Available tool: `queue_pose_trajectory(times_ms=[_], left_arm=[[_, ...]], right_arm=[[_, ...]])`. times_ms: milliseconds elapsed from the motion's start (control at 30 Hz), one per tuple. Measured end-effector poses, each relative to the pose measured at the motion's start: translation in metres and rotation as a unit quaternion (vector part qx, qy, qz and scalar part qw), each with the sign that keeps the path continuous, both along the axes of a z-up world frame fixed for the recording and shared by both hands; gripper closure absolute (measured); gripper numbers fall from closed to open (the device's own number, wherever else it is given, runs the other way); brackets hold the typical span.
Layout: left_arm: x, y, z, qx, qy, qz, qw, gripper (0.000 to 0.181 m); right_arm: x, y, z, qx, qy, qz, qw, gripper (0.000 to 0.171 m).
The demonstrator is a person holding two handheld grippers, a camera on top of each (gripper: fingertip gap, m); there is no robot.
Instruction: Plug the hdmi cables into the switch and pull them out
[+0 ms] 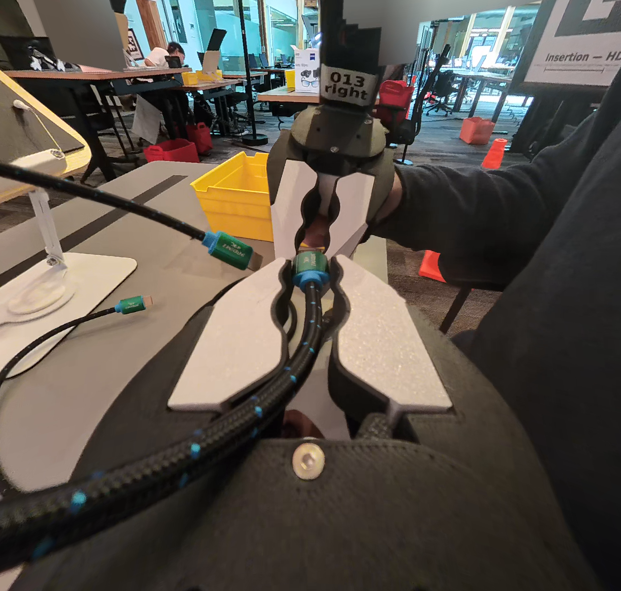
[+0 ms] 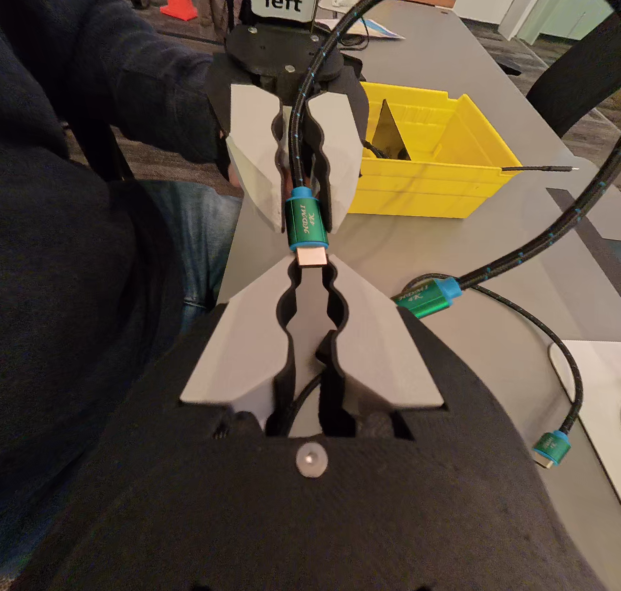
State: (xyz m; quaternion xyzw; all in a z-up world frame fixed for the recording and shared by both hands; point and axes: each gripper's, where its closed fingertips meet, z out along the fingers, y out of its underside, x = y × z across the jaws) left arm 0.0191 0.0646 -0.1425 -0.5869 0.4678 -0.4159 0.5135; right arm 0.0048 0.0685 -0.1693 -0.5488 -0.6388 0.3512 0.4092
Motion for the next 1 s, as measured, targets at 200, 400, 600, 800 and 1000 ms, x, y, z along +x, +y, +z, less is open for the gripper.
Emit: queue_pose_trajectory(times_ms=[200,400,600,800,1000], left_arm=[[-0.001,0.003,0.001,-0.004,-0.005,0.010,1.000,0.161],[0.000,0.003,0.003,-0.009,-0.013,0.012,1.000,0.160],[0.001,0.006,-0.006,-0.012,0.003,0.022,1.000,0.169],[-0.004,0.015,-0.008,-0.029,-0.005,0.037,0.999,0.171],[0.000,0.007,-0.008,0.001,0.011,0.019,1.000,0.171]], right_arm=[[0.000,0.007,0.000,0.041,-0.020,-0.027,0.999,0.162],[-0.002,0.011,-0.003,0.067,-0.030,-0.042,0.996,0.167],[-0.007,0.007,-0.006,0.063,-0.034,-0.036,0.997,0.171],[0.002,0.013,-0.007,0.023,-0.034,-0.043,0.998,0.164],[0.001,0.001,0.009,-0.097,0.034,-0.001,0.995,0.157]])
